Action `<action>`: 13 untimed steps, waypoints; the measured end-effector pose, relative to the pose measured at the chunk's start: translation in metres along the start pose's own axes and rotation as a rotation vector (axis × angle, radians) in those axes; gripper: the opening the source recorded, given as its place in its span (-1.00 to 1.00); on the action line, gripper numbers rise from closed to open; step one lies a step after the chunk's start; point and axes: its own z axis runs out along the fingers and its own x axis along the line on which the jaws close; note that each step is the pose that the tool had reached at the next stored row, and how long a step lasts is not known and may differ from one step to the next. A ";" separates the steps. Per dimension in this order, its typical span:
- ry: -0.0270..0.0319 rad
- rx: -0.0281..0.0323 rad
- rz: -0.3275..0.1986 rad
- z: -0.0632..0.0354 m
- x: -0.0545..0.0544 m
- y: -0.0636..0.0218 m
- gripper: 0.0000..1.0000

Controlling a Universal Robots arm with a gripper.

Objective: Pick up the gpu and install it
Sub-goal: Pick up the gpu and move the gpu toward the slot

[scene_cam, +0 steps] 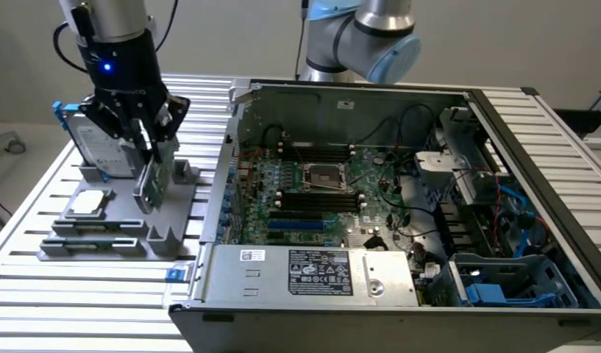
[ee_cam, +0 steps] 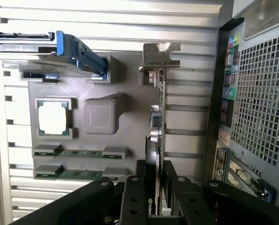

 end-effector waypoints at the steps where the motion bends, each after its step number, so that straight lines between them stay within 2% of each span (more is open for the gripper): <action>1: -0.0002 -0.0002 0.000 -0.0045 -0.001 -0.0003 -0.47; 8: -0.0001 -0.0001 0.000 -0.0366 -0.012 -0.0029 -0.47; 13: 0.0007 -0.0001 0.000 -0.0598 -0.030 -0.0052 -0.47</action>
